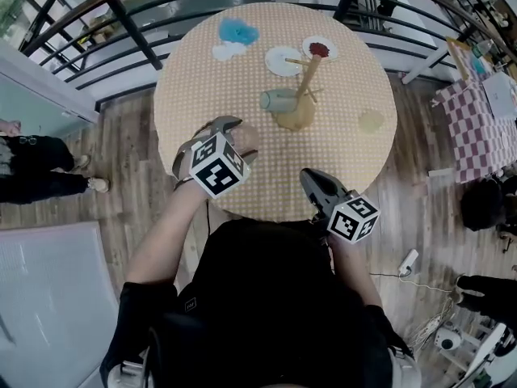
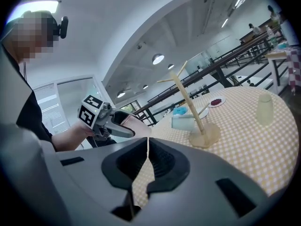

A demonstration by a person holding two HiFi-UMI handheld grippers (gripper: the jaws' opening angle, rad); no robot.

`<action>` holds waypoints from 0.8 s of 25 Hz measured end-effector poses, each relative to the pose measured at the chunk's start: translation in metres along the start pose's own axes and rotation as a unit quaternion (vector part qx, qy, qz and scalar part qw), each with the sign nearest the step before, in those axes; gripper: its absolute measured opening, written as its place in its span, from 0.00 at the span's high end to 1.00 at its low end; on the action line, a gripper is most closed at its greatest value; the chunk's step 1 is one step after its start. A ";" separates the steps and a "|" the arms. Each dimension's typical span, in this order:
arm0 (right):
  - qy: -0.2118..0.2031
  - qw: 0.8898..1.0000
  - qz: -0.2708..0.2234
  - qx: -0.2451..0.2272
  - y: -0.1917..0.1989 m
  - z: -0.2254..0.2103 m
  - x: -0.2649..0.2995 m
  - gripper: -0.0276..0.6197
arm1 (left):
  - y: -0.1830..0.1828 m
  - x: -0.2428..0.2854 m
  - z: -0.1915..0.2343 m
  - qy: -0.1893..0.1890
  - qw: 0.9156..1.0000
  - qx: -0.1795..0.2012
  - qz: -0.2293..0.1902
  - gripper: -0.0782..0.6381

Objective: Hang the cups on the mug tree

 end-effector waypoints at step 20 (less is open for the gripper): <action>-0.095 0.987 0.129 -0.027 -0.097 -0.131 -0.035 0.93 | -0.123 0.039 -0.018 -0.128 0.986 -0.043 0.099 0.43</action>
Point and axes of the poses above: the fingertips, and each gripper's own axes: x forward along the fingers, z to its left, y out of its underside, the point moved 10 cm from there along -x, backward along the fingers, and after that the axes turned 11 degrees about x, right-handed, at the moved point
